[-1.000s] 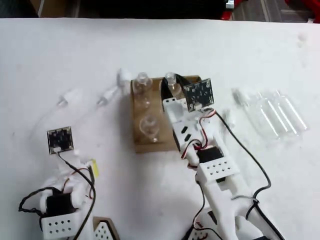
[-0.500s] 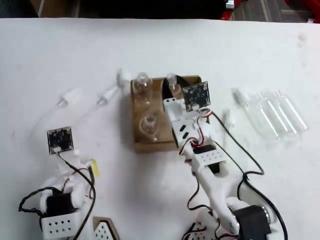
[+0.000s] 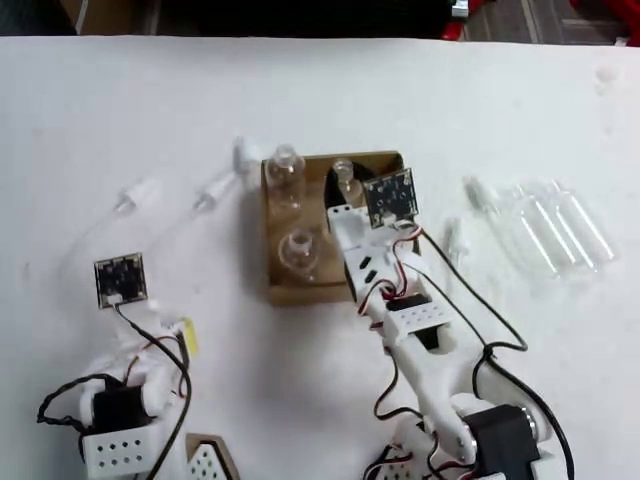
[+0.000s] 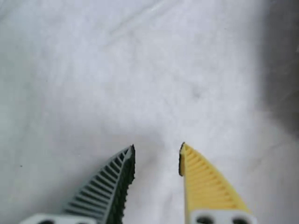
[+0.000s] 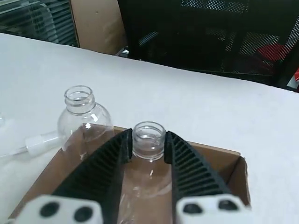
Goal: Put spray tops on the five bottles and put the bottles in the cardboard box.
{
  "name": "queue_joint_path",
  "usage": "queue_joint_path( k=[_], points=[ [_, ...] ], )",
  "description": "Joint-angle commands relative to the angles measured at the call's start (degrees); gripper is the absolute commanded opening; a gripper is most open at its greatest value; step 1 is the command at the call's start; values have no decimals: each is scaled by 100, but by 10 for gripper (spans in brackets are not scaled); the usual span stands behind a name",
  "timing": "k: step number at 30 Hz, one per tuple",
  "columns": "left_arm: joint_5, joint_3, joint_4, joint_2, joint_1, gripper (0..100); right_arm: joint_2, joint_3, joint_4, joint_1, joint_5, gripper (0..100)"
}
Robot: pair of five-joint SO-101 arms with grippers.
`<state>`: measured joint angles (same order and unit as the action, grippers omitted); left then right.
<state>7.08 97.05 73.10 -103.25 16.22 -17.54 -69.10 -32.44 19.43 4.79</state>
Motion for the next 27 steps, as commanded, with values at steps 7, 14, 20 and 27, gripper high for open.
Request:
queue_joint_path(
  k=[7,14,20,27],
  points=[
    [79,0,35,-31,57,148,-22,-70,-110,-57,97,104],
    [79,0,35,-31,57,148,-66,-273,-136,31,97,200],
    [79,0,35,-31,57,150,-75,-273,-136,40,97,180],
    [88,0,35,-31,57,150,-84,-273,-136,40,97,180]
  ],
)
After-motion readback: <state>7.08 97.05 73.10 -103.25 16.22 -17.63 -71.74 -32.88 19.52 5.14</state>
